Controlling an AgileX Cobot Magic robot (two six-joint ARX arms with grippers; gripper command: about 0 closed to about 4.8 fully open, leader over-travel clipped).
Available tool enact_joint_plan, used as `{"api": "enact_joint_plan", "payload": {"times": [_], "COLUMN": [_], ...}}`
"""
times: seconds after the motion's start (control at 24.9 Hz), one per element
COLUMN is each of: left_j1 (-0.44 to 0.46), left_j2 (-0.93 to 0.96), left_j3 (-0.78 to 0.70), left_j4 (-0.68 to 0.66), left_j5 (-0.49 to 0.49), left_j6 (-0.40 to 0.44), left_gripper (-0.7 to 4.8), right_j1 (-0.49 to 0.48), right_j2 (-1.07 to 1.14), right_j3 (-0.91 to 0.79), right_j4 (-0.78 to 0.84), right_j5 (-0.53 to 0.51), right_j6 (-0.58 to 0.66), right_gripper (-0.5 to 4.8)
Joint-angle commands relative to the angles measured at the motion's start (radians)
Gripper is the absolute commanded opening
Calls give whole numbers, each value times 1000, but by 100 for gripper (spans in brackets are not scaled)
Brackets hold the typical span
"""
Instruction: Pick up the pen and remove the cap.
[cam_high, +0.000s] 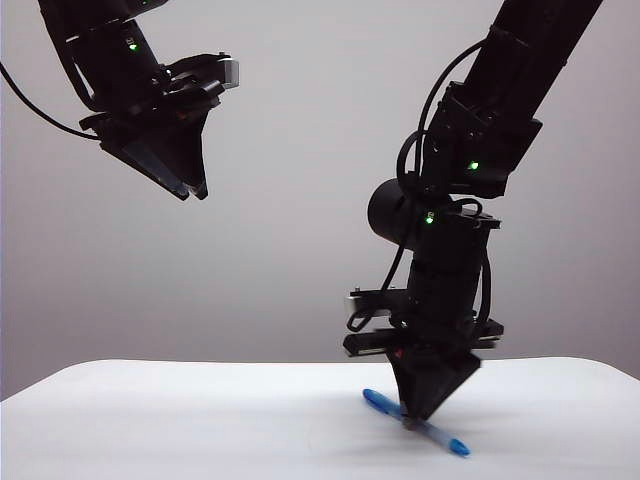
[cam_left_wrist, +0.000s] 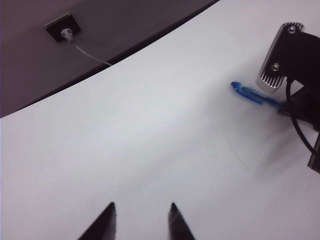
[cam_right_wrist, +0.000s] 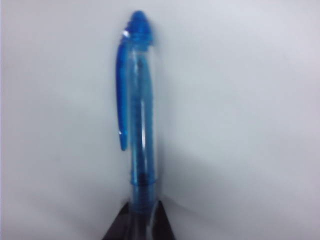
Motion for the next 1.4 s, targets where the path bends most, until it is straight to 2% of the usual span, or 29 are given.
{"api": "enact_joint_plan", "payload": {"times": [0.04,0.2,0.28,0.48,0.64,0.72,0.8,0.84,0.96,1.16,1.28,1.32,1.4], "left_j1": [0,0,1,2,12,29,69,84,127,169,169,150,115], "left_j2": [-3,-3,-3,-4,-10,-12,-11,-11,-11,-4,0,0,0], "left_j3": [4,4,5,7,8,8,7,7,7,7,7,7,7], "left_j4": [3,5,22,112,174,219,372,437,608,817,1001,1061,1104], "left_j5": [4,3,3,10,99,208,484,566,694,750,846,848,815], "left_j6": [-4,-4,-3,-4,-41,-87,-219,-264,-388,-534,-678,-740,-755], "left_gripper": [134,134,134,134,134,137,249,294,331,343,343,343,343], "right_j1": [5,4,-2,-31,-52,-53,-53,-53,-53,-53,-52,-52,-52], "right_j2": [40,30,-2,-170,-275,-332,-441,-469,-537,-632,-653,-650,-642], "right_j3": [-23,-22,-22,45,125,158,201,210,224,229,228,228,227], "right_j4": [-24,-38,-46,-112,-184,-204,-232,-236,-237,-177,-82,-54,-24], "right_j5": [-88,-91,-138,-173,-201,-209,-261,-288,-334,-339,-402,-388,-375], "right_j6": [6,6,5,-5,-29,-31,-48,-48,-47,-47,1,13,13], "right_gripper": [-1,-1,-1,-1,-1,-1,-1,-1,-1,-1,-1,-1,-1]}}
